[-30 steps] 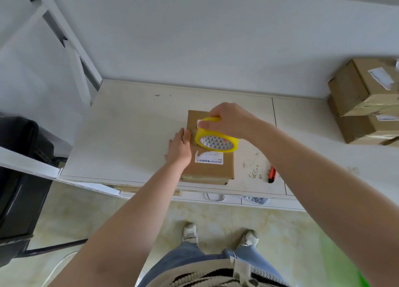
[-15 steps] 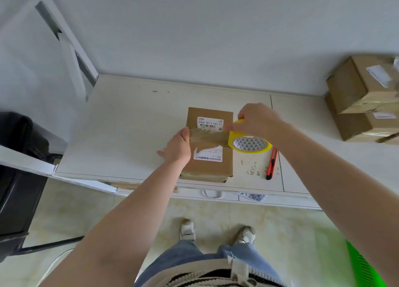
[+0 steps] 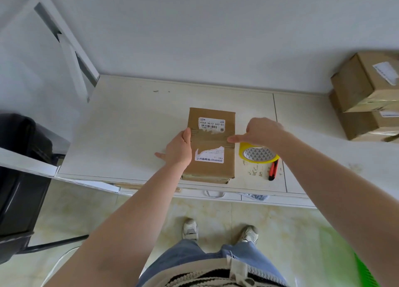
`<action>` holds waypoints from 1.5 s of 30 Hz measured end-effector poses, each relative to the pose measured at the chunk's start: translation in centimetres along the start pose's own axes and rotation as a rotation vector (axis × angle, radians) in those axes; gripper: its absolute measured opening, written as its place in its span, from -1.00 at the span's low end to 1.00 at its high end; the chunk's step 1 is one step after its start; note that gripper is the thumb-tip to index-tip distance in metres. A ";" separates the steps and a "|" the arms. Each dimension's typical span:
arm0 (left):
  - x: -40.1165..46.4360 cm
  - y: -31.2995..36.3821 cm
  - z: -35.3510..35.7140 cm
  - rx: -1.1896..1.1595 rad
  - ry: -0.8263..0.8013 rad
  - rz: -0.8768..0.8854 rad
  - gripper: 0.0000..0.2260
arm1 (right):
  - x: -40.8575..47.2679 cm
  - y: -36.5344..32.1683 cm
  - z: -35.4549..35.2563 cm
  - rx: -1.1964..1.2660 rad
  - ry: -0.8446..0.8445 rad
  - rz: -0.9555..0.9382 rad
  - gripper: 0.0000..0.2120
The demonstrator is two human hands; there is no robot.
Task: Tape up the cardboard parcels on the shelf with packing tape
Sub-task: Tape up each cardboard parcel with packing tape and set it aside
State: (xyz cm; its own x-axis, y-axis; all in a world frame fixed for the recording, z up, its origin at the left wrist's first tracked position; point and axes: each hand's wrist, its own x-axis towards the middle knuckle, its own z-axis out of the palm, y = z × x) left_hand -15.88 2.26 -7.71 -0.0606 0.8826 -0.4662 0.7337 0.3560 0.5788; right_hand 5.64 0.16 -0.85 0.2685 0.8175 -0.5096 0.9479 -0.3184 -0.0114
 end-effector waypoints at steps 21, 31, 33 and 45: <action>-2.0 3.2 3.3 0.638 0.234 0.481 -0.35 | 0.8 0.6 1.8 0.222 -0.056 -0.020 -0.37; -2.2 3.4 3.5 0.600 0.118 0.428 -0.22 | 0.0 1.8 2.7 0.534 -0.085 -0.120 -0.45; -2.2 3.6 3.0 0.529 0.082 0.417 -0.26 | -0.6 2.3 0.7 0.533 -0.048 -0.169 -0.49; -2.2 3.1 1.8 -0.141 -0.271 0.282 -0.17 | -2.5 0.2 -5.8 0.245 0.098 -0.276 -0.59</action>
State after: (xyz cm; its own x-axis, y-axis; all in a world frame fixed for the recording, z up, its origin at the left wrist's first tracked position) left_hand -12.27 0.92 -6.09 0.3241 0.8454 -0.4246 0.5952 0.1666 0.7861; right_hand 6.14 0.81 5.39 0.0348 0.9268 -0.3741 0.9210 -0.1750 -0.3480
